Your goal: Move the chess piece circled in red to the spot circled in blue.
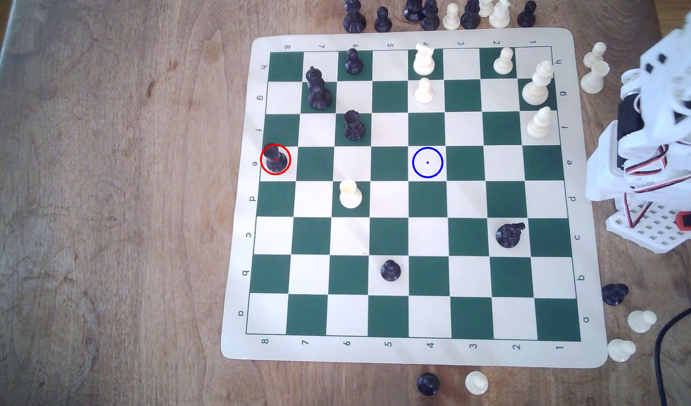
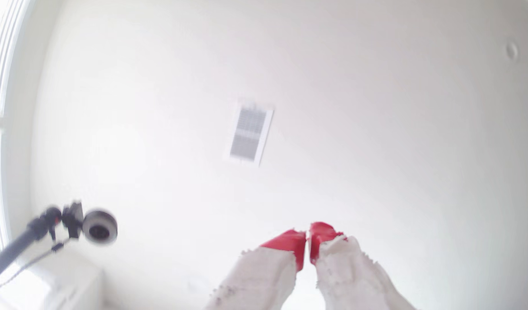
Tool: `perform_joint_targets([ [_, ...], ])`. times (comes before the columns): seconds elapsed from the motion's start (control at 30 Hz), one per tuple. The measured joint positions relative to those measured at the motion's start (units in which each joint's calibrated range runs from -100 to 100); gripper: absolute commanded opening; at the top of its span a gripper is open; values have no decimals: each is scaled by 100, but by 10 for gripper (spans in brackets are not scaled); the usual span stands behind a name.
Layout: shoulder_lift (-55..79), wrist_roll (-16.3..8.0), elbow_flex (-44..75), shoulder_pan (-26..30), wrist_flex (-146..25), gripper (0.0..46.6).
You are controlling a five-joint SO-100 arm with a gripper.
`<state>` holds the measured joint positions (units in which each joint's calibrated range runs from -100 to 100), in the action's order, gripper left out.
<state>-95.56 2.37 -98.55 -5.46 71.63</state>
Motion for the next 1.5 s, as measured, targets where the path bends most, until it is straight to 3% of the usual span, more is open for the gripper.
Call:
perform_joint_targets([
  [0.3, 8, 0, 127, -7, -3378, 2],
  [0.47, 34, -49, 949, -74, -6486, 2],
  [0.57, 42, -88, 1338, -206, -7442, 2],
  [0.63, 302, -264, 1780, -199, -8390, 2],
  [0.67, 578, -205, 2079, -243, -8845, 2],
  [0.83, 2044, -166, 3281, -339, -9705, 3],
  [1.13, 4382, -147, 5712, -214, -11315, 52],
  [1.3, 5731, -313, 6724, -214, -11227, 96],
  [1.5, 7197, -650, 7655, -66, -11195, 109],
])
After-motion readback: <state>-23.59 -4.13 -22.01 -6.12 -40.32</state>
